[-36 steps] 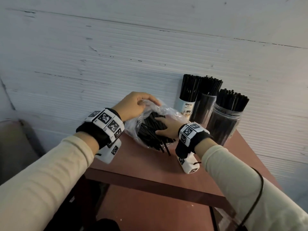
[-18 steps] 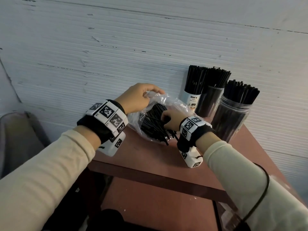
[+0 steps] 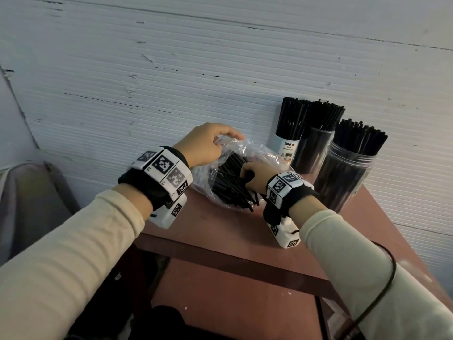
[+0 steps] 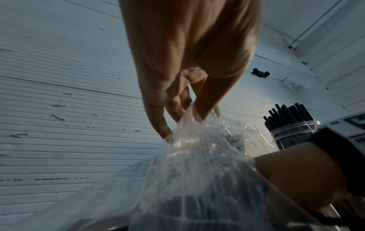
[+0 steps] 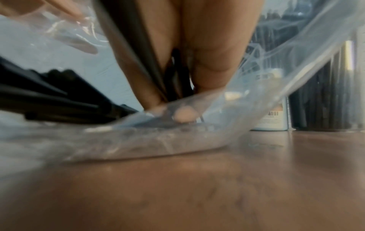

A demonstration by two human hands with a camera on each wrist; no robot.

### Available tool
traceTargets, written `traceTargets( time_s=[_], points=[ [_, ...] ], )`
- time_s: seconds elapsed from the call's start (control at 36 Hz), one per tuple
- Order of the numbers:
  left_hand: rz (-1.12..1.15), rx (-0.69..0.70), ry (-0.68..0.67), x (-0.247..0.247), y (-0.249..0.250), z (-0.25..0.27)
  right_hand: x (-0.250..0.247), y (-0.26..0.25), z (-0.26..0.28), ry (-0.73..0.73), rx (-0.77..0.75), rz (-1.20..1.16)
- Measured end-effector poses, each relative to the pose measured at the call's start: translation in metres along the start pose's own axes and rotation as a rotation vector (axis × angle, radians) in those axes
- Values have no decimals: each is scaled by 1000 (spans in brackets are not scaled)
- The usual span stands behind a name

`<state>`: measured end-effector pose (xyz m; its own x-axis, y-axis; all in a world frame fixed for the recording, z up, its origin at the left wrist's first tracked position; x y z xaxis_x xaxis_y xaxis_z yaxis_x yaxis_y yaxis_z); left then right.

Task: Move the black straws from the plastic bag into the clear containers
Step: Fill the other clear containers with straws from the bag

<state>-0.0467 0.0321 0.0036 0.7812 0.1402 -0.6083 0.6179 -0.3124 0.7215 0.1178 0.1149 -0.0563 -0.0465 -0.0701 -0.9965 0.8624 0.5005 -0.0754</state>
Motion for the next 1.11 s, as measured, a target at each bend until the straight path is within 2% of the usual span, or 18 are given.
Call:
traceTargets(
  time_s=[0.25,0.42,0.56,0.64,0.72,0.78,0.83,1.03,1.11],
  points=[
    [5,53,88,-1,-1,-4,-9,-2,12,167,-42,-113],
    [-55,-8,5,12,-9,1,-13,2,22,174,-48,-292],
    [-65,4,-42,18,-7,9,-21,19,42,197,-75,-371],
    [-182,48,8,25,-1,12,-27,28,56,173,-95,-454],
    [-353,214,45,35,15,21,-31,35,71,158,-120,-502],
    [-405,335,0,46,26,26,-33,37,83,144,-134,-493],
    [-421,386,-56,60,32,26,-36,40,96,131,-136,-489],
    [-450,344,-288,98,43,4,-42,50,135,126,-211,-475],
    [-476,428,-273,111,49,-3,-44,56,147,133,-227,-512]
  ],
)
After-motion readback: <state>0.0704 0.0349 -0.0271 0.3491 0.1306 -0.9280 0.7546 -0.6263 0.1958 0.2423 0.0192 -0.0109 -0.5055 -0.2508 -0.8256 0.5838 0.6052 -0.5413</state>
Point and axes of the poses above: each hand's wrist, its own z-axis away from the middle knuckle, its own x-axis out of the palm, y = z × x, the point moved 1 cm from there along -z, towards the middle knuckle, and after that the axes turned 8 degrees about z, right-handed, at the moved point
